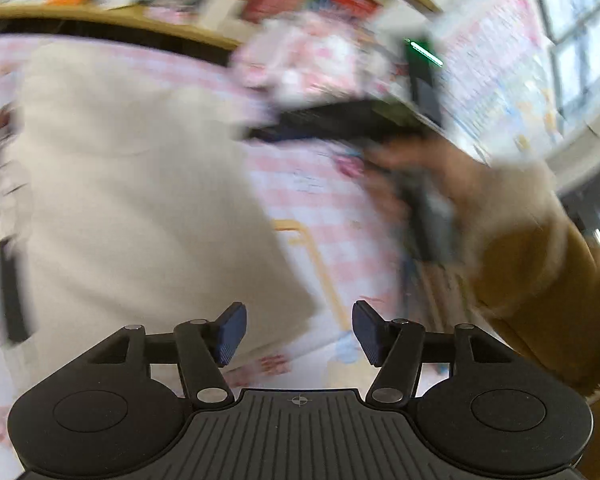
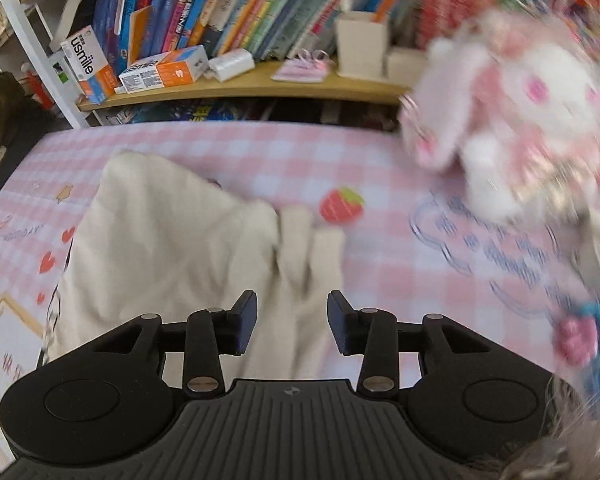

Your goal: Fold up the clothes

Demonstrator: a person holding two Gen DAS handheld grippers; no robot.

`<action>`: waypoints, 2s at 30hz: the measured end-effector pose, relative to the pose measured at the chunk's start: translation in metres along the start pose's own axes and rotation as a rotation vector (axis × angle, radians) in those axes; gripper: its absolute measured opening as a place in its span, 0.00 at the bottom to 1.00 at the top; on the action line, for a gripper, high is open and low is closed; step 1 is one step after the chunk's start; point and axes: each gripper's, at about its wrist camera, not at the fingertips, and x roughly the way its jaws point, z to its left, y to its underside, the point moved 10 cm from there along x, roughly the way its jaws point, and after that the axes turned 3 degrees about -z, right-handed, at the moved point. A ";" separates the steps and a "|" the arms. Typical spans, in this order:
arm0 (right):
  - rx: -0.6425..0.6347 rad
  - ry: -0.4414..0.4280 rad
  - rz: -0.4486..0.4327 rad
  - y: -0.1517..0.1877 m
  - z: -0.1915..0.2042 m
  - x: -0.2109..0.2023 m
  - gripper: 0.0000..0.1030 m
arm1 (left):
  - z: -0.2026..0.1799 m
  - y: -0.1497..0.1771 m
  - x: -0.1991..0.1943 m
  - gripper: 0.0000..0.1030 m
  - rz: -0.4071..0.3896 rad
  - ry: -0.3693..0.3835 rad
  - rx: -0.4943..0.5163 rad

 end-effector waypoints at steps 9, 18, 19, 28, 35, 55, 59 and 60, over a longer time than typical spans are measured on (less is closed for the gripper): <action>0.044 -0.127 0.058 0.104 0.006 -0.062 0.36 | 0.107 0.014 -0.044 0.54 -0.124 -0.229 -0.222; 0.066 -0.167 -0.012 0.120 0.038 -0.097 0.06 | 0.121 0.021 -0.031 0.37 -0.083 -0.313 -0.185; 0.084 -0.146 -0.005 0.123 0.032 -0.095 0.06 | 0.121 0.021 -0.031 0.37 -0.084 -0.309 -0.186; 0.100 -0.018 0.071 0.153 0.019 -0.064 0.10 | 0.129 0.007 -0.044 0.41 -0.087 -0.305 -0.181; 0.084 0.026 0.005 0.142 0.030 -0.072 0.24 | 0.155 -0.056 -0.048 0.48 -0.149 -0.234 -0.229; 0.174 0.181 0.070 0.152 0.028 -0.048 0.29 | 0.262 -0.189 0.025 0.53 -0.178 -0.086 -0.361; 0.189 0.201 0.081 0.152 0.028 -0.047 0.30 | 0.258 -0.201 0.039 0.32 -0.175 -0.030 -0.328; 0.194 0.205 0.083 0.152 0.028 -0.047 0.30 | 0.256 -0.202 0.043 0.16 -0.166 -0.037 -0.311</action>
